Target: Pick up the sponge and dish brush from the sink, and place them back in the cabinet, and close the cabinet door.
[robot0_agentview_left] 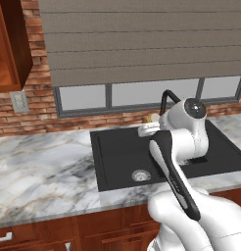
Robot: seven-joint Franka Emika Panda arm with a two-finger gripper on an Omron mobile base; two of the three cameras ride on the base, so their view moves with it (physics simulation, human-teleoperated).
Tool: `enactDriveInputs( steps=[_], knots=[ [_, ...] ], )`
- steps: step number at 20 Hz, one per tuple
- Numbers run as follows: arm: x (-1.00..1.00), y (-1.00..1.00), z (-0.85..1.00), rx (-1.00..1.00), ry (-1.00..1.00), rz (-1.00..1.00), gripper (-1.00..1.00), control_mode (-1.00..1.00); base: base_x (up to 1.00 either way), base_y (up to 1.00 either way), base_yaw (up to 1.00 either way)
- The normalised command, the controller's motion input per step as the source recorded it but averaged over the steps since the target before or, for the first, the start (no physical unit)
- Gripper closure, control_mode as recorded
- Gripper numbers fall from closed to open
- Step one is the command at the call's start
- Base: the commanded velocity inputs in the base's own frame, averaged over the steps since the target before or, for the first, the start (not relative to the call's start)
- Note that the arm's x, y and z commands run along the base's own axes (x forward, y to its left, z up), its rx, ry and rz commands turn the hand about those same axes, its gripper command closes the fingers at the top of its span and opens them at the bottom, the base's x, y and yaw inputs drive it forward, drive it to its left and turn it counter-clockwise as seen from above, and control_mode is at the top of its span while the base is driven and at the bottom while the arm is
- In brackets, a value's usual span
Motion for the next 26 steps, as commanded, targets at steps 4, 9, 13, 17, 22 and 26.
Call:
enactDriveInputs(
  steps=[4,9,13,17,22,26],
  knots=[
    [-0.28,0.0,0.37,0.0,0.0,0.0,1.0,-1.0,0.0,0.0,0.0],
    [-0.24,0.0,0.42,0.0,0.0,0.0,1.0,-1.0,0.0,0.0,0.0],
    [-0.21,0.0,0.26,0.0,0.0,0.0,1.0,-1.0,0.0,0.0,0.0],
    [-0.2,0.0,0.18,0.0,0.0,0.0,1.0,-1.0,0.0,0.0,0.0],
    [0.0,0.0,0.0,0.0,0.0,0.0,1.0,1.0,-0.32,0.01,0.0],
    [0.0,0.0,0.0,0.0,0.0,0.0,1.0,1.0,-0.55,0.14,0.01]
  ],
)
